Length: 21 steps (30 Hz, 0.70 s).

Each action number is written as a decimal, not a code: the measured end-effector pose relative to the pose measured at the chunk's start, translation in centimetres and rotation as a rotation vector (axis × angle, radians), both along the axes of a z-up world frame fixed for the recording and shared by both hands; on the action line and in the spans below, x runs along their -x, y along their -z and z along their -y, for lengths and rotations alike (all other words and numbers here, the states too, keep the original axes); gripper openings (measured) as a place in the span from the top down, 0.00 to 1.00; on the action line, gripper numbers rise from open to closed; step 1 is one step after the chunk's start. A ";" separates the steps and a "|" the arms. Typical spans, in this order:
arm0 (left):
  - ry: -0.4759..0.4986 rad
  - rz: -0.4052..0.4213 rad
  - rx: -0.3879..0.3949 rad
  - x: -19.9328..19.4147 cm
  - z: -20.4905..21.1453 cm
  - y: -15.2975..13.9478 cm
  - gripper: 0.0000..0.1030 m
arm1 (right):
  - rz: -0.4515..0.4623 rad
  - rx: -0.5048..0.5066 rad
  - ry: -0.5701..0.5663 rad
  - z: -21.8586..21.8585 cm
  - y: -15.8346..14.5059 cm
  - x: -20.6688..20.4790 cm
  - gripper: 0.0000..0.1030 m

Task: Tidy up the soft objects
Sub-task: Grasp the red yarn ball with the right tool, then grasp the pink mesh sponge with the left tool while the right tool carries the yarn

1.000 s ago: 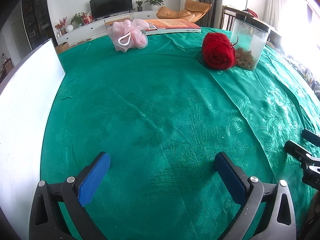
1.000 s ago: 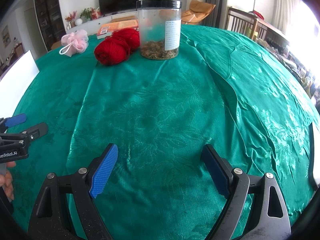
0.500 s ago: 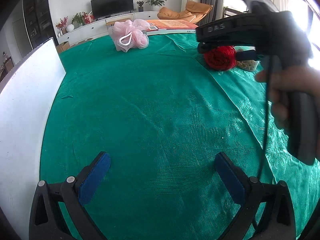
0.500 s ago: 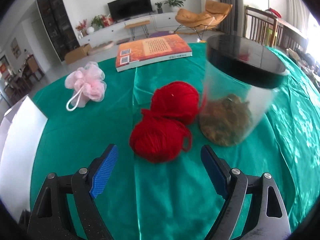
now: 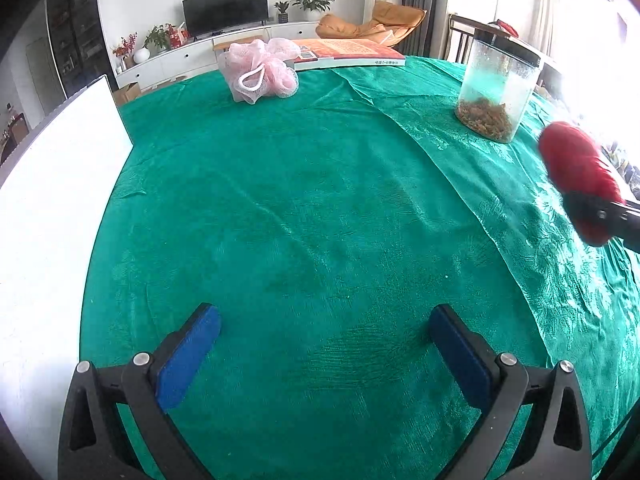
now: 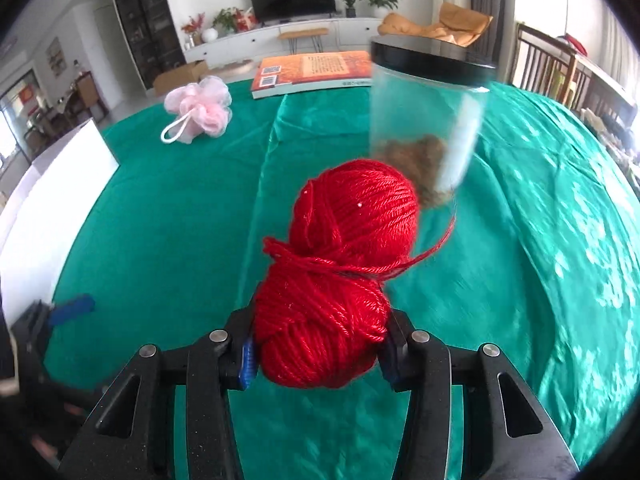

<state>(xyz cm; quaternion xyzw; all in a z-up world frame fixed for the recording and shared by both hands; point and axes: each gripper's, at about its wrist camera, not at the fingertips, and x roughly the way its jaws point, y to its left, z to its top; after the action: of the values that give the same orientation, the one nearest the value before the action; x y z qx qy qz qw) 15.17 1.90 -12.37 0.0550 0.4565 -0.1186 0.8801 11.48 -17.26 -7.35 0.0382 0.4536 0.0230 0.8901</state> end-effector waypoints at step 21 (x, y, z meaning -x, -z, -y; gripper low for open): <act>-0.135 -0.067 -0.033 -26.4 -0.2 -4.2 0.00 | 0.138 -0.151 0.278 13.6 -1.3 -1.6 0.52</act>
<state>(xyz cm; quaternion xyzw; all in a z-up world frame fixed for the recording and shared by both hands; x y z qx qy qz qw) 41.59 2.09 -8.18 0.0349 0.4902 -0.0532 0.8693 13.09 -30.91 -6.03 0.1655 0.3789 -0.0640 0.9083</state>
